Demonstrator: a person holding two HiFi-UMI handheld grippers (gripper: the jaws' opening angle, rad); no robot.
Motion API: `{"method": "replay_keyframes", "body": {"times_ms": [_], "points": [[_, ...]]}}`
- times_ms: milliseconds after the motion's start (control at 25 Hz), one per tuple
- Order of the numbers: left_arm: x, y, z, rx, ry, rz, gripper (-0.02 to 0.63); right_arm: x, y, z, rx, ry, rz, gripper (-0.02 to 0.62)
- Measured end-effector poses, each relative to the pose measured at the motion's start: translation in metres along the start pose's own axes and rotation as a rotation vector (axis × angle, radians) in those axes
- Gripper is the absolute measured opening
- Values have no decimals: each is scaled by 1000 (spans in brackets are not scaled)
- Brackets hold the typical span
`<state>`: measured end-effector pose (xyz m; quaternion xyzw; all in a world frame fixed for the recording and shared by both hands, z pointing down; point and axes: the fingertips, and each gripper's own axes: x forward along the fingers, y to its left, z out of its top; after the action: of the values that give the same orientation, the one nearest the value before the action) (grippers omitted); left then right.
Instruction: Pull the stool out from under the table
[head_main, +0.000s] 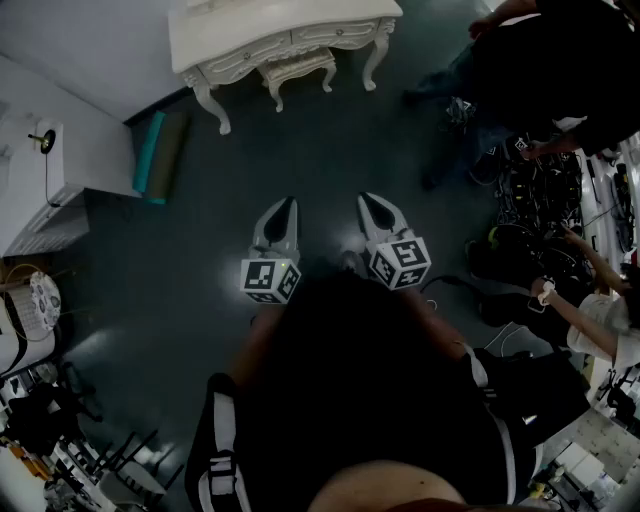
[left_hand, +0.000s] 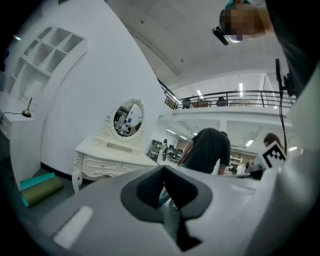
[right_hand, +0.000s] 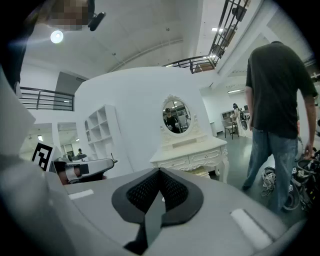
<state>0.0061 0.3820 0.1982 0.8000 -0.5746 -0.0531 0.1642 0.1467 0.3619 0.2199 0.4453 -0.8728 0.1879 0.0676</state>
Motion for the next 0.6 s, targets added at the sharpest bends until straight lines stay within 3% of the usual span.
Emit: {"method": "replay_keyframes", "body": {"times_ms": [600], "points": [[-18, 33, 9, -23, -19, -3, 8, 14, 29, 0, 3, -4, -8, -2]]}}
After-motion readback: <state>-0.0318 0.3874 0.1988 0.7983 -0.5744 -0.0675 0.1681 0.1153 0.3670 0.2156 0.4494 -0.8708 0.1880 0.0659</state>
